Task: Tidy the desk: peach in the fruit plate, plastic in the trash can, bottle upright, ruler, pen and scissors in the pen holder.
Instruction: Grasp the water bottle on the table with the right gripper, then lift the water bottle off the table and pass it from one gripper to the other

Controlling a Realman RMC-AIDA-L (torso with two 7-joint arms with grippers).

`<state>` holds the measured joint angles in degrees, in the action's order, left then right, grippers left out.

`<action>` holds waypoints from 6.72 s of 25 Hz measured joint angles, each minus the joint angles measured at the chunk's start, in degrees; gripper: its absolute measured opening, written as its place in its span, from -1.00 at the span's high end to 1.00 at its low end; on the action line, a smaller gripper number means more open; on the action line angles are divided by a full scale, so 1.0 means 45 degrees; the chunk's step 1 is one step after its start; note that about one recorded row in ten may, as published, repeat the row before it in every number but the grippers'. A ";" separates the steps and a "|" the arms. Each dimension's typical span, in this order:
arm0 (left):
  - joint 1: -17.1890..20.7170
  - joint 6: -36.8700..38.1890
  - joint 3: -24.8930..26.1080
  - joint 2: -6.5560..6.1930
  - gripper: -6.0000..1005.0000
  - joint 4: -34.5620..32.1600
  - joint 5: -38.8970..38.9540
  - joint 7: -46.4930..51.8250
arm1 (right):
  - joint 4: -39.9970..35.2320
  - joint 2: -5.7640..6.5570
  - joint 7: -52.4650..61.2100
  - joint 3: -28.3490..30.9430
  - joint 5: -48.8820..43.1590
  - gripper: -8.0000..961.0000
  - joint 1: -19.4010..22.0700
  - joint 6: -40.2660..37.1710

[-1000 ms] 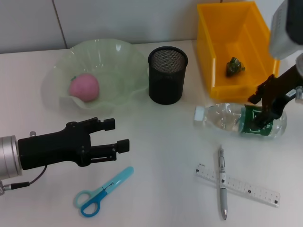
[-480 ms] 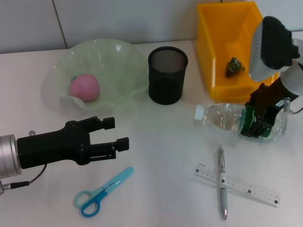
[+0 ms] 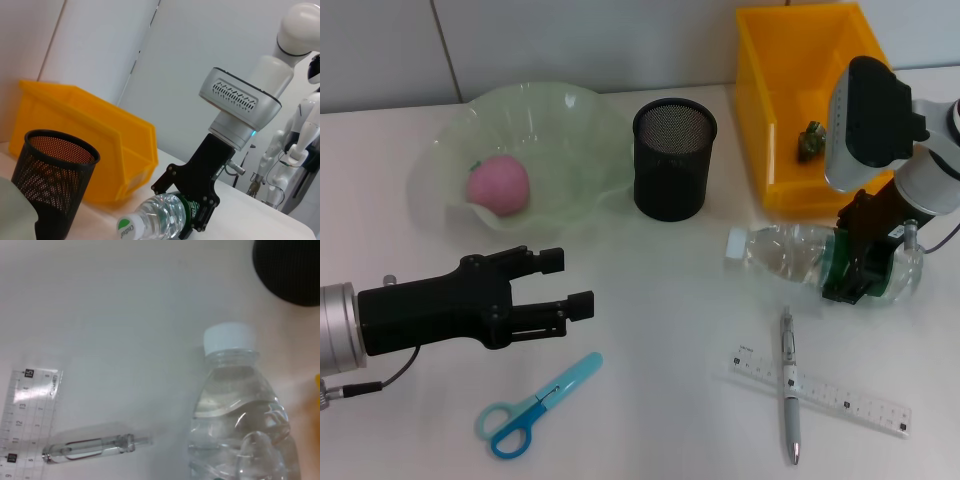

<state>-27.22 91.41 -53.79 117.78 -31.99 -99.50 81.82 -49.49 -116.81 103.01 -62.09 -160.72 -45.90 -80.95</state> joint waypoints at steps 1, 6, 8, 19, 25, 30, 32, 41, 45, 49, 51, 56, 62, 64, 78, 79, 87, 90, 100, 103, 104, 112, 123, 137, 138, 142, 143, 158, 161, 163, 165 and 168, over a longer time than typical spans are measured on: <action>-0.0006 0.0000 -0.0007 0.0006 -0.70 0.0001 -0.0009 0.0000 | 0.0052 -0.0012 0.0001 -0.0083 -0.0007 -0.63 -0.0010 0.0064; -0.0006 0.0000 0.0000 0.0011 -0.70 0.0000 -0.0013 -0.0002 | 0.0074 -0.0031 0.0001 -0.0136 -0.0009 -0.63 -0.0009 0.0212; -0.0004 -0.0002 0.0002 0.0013 -0.70 0.0000 -0.0014 -0.0001 | 0.0076 -0.0035 -0.0005 -0.0138 -0.0008 -0.63 0.0000 0.0278; 0.0041 -0.0002 0.0002 0.0020 -0.69 0.0000 0.0060 -0.0001 | -0.0483 -0.0136 -0.0510 0.0004 0.0309 -0.62 0.0351 0.0171; 0.0057 -0.0002 0.0016 0.0019 -0.69 0.0001 0.0083 -0.0048 | -0.0960 -0.0048 -0.0662 0.0184 0.0965 -0.62 0.0562 -0.0355; 0.0010 0.0025 0.0029 0.0020 -0.69 0.0000 0.0092 -0.0038 | -0.1566 -0.0002 -0.0910 0.1035 0.1538 -0.61 0.0740 -0.1026; 0.0008 0.0071 0.0037 0.0019 -0.69 0.0000 0.0184 -0.0062 | -0.1804 0.0043 -0.1112 0.1531 0.1930 -0.61 0.0803 -0.1378; 0.0136 0.0582 0.0041 0.0091 -0.68 0.0006 0.1281 -0.0215 | -0.2400 0.0528 -0.2357 0.3698 0.5992 -0.60 0.1629 -0.3267; 0.0151 0.0817 0.0041 0.0110 -0.68 0.0387 0.2092 -0.0587 | -0.1998 0.0795 -0.2938 0.3989 0.8314 -0.60 0.2254 -0.3660; 0.0152 0.0956 0.0041 0.0104 -0.68 0.0644 0.2874 -0.0903 | -0.1648 0.0821 -0.3342 0.3997 1.0182 -0.60 0.2748 -0.3989; 0.0156 0.1011 0.0041 0.0132 -0.68 0.0659 0.3110 -0.0979 | -0.1456 0.0749 -0.3562 0.3999 1.1072 -0.60 0.2960 -0.4202; -0.0035 0.1319 0.0009 0.0170 -0.68 0.1241 0.4097 -0.1364 | -0.0281 0.0610 -0.4034 0.3935 1.2130 -0.60 0.2986 -0.4780; -0.0401 0.1789 -0.0074 0.0195 -0.67 0.2105 0.5197 -0.2136 | 0.1373 0.0189 -0.4863 0.3969 1.2199 -0.60 0.2568 -0.4851; -0.0490 0.1938 -0.0078 0.0216 -0.67 0.2165 0.5332 -0.2168 | 0.1640 0.0017 -0.4988 0.3960 1.2214 -0.60 0.2460 -0.4879; -0.0903 0.2928 -0.0133 0.0259 -0.67 0.2629 0.5608 -0.2700 | 0.2683 -0.0402 -0.5078 0.3373 1.2192 -0.60 0.1789 -0.4568; -0.0905 0.3018 -0.0135 0.0264 -0.67 0.2637 0.5608 -0.2733 | 0.2705 -0.0424 -0.5078 0.3298 1.2192 -0.60 0.1780 -0.4517; -0.1061 0.3142 -0.0185 0.0272 -0.66 0.2842 0.5517 -0.2888 | 0.3236 -0.0468 -0.5076 0.3028 1.2214 -0.60 0.1586 -0.4315; -0.1094 0.3092 -0.0554 0.0274 -0.66 0.2856 0.5512 -0.3066 | 0.3305 -0.0468 -0.5075 0.3022 1.2211 -0.60 0.1549 -0.4309; -0.1120 0.3027 -0.0642 0.0248 -0.66 0.2853 0.5476 -0.3142 | 0.3422 -0.0467 -0.5059 0.2564 1.2144 -0.60 0.1506 -0.4157; -0.1120 0.2923 -0.0644 0.0222 -0.65 0.2851 0.5471 -0.3147 | 0.3422 -0.0467 -0.5050 0.2503 1.2143 -0.60 0.1508 -0.4141; -0.1118 0.2911 -0.0644 0.0215 -0.65 0.2851 0.5471 -0.3147 | 0.3416 -0.0467 -0.5036 0.2500 1.2143 -0.60 0.1508 -0.4139; -0.0998 0.2822 -0.0644 0.0175 -0.65 0.2842 0.5470 -0.3266 | 0.3349 -0.0468 -0.5034 0.2490 1.2189 -0.60 0.1536 -0.4162; -0.0980 0.2718 -0.0643 0.0131 -0.65 0.2852 0.5471 -0.3230 | 0.3299 -0.0467 -0.5044 0.2537 1.2212 -0.60 0.1541 -0.4217; -0.0894 0.2723 -0.0643 0.0096 -0.64 0.2760 0.5432 -0.3162 | 0.3205 -0.0447 -0.5058 0.2511 1.2220 -0.60 0.1548 -0.4237; -0.0887 0.2724 -0.0643 0.0096 -0.64 0.2758 0.5432 -0.3162 | 0.3192 -0.0447 -0.5059 0.2510 1.2220 -0.60 0.1548 -0.4238; -0.0874 0.2759 -0.0643 0.0096 -0.43 0.2747 0.5431 -0.3157 | 0.3160 -0.0447 -0.5060 0.2509 1.2219 -0.60 0.1565 -0.4229; -0.0869 0.2772 -0.0643 0.0096 -0.35 0.2742 0.5431 -0.3153 | 0.3160 -0.0447 -0.5060 0.2509 1.2219 -0.60 0.1565 -0.4229; -0.0863 0.2748 -0.0613 0.0097 -0.27 0.2715 0.5432 -0.3101 | 0.3128 -0.0429 -0.5060 0.2510 1.2149 -0.60 0.1624 -0.4278; -0.0864 0.2738 -0.0629 0.0097 -0.26 0.2715 0.5432 -0.3033 | 0.3128 -0.0428 -0.5063 0.2509 1.2145 -0.60 0.1626 -0.4278; -0.0864 0.2734 -0.0635 0.0097 -0.25 0.2715 0.5432 -0.3015 | 0.3128 -0.0427 -0.5073 0.2510 1.2139 -0.60 0.1635 -0.4289; -0.0864 0.2735 -0.0635 0.0097 -0.25 0.2717 0.5432 -0.3014 | 0.3128 -0.0427 -0.5074 0.2510 1.2139 -0.60 0.1641 -0.4303; -0.0864 0.2737 -0.0639 0.0104 -0.23 0.2740 0.5432 -0.3008 | 0.3128 -0.0426 -0.5074 0.2510 1.2138 -0.60 0.1645 -0.4396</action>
<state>-31.11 103.73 -56.67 118.24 -19.67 -75.06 68.28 -35.42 -118.73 80.17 -50.80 -106.09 -38.49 -100.73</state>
